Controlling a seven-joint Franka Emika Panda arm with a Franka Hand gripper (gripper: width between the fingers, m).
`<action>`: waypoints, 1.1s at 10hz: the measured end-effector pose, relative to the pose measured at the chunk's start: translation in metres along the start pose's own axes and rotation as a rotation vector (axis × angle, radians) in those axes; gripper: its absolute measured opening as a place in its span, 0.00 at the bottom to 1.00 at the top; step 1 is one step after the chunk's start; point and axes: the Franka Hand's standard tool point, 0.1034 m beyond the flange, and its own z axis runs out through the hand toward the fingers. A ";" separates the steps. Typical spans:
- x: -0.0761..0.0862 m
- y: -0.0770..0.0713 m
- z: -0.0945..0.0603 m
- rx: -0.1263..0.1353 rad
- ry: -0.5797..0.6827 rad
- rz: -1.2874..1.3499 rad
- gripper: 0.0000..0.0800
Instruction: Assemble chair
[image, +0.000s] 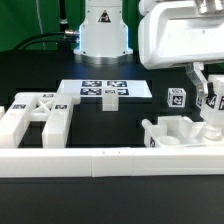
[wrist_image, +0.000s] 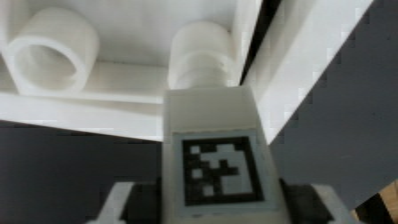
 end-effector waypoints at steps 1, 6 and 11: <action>-0.002 -0.001 0.002 0.001 -0.005 0.000 0.36; -0.009 -0.002 0.007 0.003 -0.016 0.000 0.36; -0.009 -0.001 0.007 0.002 -0.017 -0.003 0.62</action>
Offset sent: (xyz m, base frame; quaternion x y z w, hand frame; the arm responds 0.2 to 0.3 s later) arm 0.0056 0.0032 -0.0066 -0.0033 0.0065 0.0010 1.0000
